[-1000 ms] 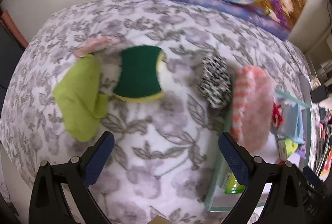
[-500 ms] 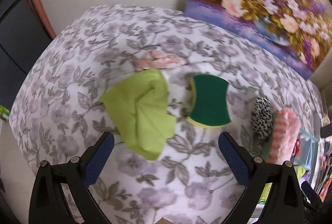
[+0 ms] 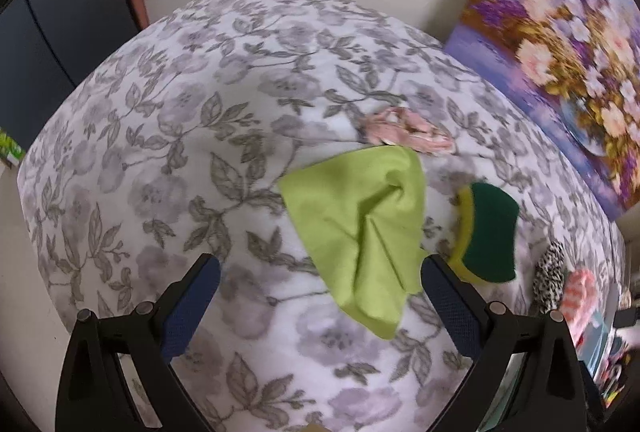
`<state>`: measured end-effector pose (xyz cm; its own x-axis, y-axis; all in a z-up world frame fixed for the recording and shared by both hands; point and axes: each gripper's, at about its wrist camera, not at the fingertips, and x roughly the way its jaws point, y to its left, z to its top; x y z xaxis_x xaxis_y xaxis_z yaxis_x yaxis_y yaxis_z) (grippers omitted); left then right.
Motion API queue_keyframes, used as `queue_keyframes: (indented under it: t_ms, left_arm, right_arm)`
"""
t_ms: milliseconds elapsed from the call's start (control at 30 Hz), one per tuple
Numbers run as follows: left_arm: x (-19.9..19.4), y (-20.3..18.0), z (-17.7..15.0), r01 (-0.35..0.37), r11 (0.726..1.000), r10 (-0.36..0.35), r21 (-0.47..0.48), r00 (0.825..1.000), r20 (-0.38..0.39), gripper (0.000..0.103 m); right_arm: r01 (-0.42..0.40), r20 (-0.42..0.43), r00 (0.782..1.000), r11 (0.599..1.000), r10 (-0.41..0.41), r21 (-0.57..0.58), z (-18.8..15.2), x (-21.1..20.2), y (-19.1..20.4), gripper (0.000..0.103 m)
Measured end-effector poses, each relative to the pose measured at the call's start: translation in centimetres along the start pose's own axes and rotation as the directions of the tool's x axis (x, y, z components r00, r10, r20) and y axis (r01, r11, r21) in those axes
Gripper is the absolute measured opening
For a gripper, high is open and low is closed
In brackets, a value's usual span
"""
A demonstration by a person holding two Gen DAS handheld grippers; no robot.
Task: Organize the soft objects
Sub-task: 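Move both tools back over the sponge and lime cloth on the bed, then grasp the green sponge with the right gripper while the left gripper pinches the lime cloth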
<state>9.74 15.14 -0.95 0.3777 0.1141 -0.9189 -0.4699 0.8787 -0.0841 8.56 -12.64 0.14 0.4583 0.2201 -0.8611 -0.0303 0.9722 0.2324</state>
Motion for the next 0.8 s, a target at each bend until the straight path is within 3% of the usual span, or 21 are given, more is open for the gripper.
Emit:
queue_keyframes:
  t_ms: [233,467,800]
  left_arm:
    - [2.2,1.1,0.8,0.017,0.997,-0.017,-0.081,1.000,0.003,0.100]
    - [4.2,0.1,1.8,0.057,0.995,-0.060,-0.079,0.998,-0.035,0.100]
    - [7.0,-0.7,2.4,0.048,0.995,-0.056,-0.084,0.994,-0.095,0.100]
  right_arm:
    - [-0.023,-0.031,0.999,0.997,0.021,-0.074,0.3,3.0,2.9,0.103]
    - [-0.042,-0.040,0.998,0.995,0.038,-0.092,1.8,6.1,4.4,0.103]
    - [-0.039,-0.053,0.998,0.992,0.033,-0.123,3.0,10.3,5.8,0.103]
